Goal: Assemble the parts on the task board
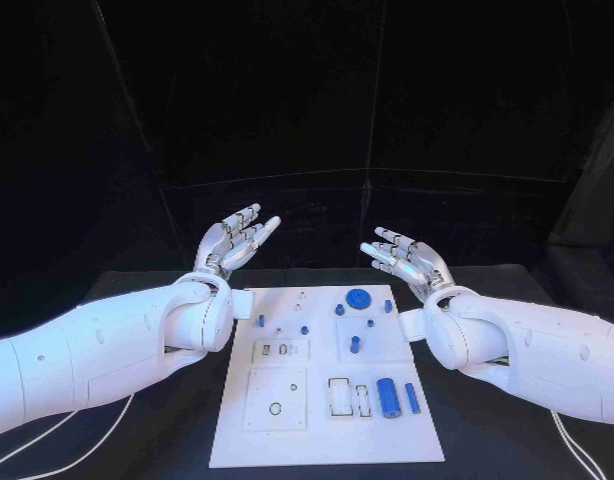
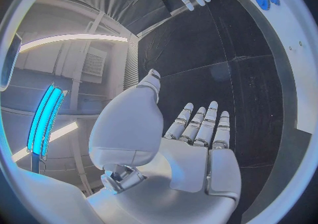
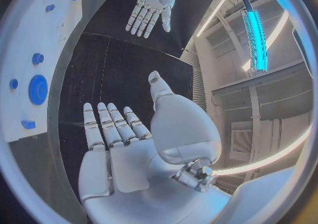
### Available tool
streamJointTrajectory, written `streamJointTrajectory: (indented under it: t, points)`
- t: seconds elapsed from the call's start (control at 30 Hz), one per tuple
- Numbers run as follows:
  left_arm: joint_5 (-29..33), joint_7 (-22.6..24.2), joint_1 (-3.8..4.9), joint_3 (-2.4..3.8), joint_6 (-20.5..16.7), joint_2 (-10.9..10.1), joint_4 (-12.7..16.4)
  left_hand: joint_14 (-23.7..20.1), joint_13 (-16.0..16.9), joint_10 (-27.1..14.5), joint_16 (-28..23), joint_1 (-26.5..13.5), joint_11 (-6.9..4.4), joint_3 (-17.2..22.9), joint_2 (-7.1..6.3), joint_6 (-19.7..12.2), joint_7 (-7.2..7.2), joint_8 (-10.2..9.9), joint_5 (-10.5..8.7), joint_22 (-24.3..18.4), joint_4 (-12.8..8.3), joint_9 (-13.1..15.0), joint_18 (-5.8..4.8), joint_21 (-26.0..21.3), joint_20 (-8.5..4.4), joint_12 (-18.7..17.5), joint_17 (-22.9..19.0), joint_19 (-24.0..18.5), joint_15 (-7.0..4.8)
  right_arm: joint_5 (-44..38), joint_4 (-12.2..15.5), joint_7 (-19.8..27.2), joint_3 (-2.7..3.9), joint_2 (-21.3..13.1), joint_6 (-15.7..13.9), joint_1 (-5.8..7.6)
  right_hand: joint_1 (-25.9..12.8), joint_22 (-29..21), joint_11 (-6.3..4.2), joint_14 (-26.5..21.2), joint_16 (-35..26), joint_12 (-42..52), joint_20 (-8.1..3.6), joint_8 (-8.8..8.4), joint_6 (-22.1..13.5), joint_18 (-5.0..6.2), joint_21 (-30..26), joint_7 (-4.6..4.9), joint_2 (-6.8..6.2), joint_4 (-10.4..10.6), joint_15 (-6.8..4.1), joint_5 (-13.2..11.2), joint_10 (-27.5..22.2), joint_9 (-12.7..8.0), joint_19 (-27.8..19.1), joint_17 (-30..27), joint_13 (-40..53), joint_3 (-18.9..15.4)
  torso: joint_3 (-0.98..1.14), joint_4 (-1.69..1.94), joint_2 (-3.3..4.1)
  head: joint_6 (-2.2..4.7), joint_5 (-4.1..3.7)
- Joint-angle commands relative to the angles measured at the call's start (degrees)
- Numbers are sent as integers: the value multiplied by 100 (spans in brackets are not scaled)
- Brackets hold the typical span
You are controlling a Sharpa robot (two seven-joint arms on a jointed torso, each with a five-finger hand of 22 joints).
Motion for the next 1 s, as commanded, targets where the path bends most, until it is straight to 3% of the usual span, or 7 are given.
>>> streamJointTrajectory:
  t: [0.03, 0.2, 0.23, 0.33, 0.47, 0.83, 1.0]
  points:
    - [99, 411, 21, -6, 432, 15, -30, 1096, 48, 531, 254, 290, 203, 15, 71, 364, 494, 83, 37, 81, 61, 37, -50, 185, 119, 77, 132, 376, 208, -439, -118, -109, -58, 47, 874, 76, 850, 268, 0, 2402, 455, 382, 36, 335, 1743, 454, 635, 724, 101, -684, -118, -223, 2293, 180, 1705, 166, 168, 132, 0, 0, 2, -1, 1]
    - [99, 411, 21, -6, 432, 15, -30, 2014, 153, 1747, 540, 373, 421, 12, 183, 1001, 661, 205, 45, 265, 2, 101, 24, 569, 105, 307, 236, 1375, 124, -490, -178, -125, -95, 70, 989, 110, 996, 309, -213, 3161, 565, 472, -50, 524, 3076, 572, 895, 563, 167, -984, -343, -182, 2987, 238, 2259, 133, 113, 248, 0, 0, 2, -1, 1]
    - [2, 335, 21, -8, 584, -194, -94, 2364, 220, 2526, 680, 422, 363, 5, 227, 1409, 649, 297, 44, 419, -51, 144, 123, 898, 96, 475, 281, 2209, 20, -2511, -570, -276, -94, -5, 715, 309, 994, 320, -247, 3343, 591, 478, -98, 533, 3221, 573, 957, 514, 173, -1055, -406, -159, 3144, 229, 2389, 138, 111, 274, 6, -12, 90, -91, 47]
    - [-153, 317, 20, -8, 633, -272, -56, 2851, 261, 3269, 833, 508, 217, -35, 294, 2403, 579, 519, 62, 523, -177, 244, 239, 1191, 72, 683, 319, 2878, -140, -2949, -590, -346, -93, -26, 584, 394, 920, 332, -343, 3706, 589, 420, -221, 506, 3519, 571, 1078, 425, 222, -1229, -529, -96, 3466, 190, 2653, 138, 103, 356, 20, 1, 141, -100, 26]
    - [-434, 236, 21, -8, 736, -400, 53, 3477, 273, 3859, 1021, 655, 49, -69, 367, 2935, 455, 661, 41, 602, -392, 272, 268, 1471, -81, 828, 411, 3491, -335, -3685, -602, -547, -91, -61, 505, 507, 893, 391, -495, 4158, 637, 375, -395, 486, 3795, 575, 1274, 319, 211, -1310, -694, 97, 3841, 175, 2983, 168, 107, 486, 16, 15, 216, -84, 13]
    - [-927, -15, 36, -8, 930, -857, 719, 3962, 235, 4335, 1038, 784, -89, -119, 452, 3279, 344, 625, 45, 569, -705, 197, 262, 1566, -247, 753, 572, 3932, -492, -6147, -510, -1656, 214, -82, 1006, 701, 888, 699, -734, 5242, 812, 159, -784, 331, 4231, 561, 1960, 135, -174, -1299, -1048, 417, 4532, 168, 3628, 390, 122, 887, 1, 49, 502, -40, -46]
    - [-992, -76, 82, -8, 953, -1089, 1107, 3918, 215, 4323, 969, 778, -74, -138, 444, 3274, 358, 581, 45, 544, -755, 173, 255, 1540, -243, 686, 578, 3938, -475, -7144, -461, -2207, 269, -4, 1395, 771, 756, 937, -794, 5975, 1219, 100, -996, 265, 4301, 568, 2434, 95, -341, -1281, -1178, 356, 4547, 167, 4071, 670, 119, 882, -24, 93, 662, -3, -103]
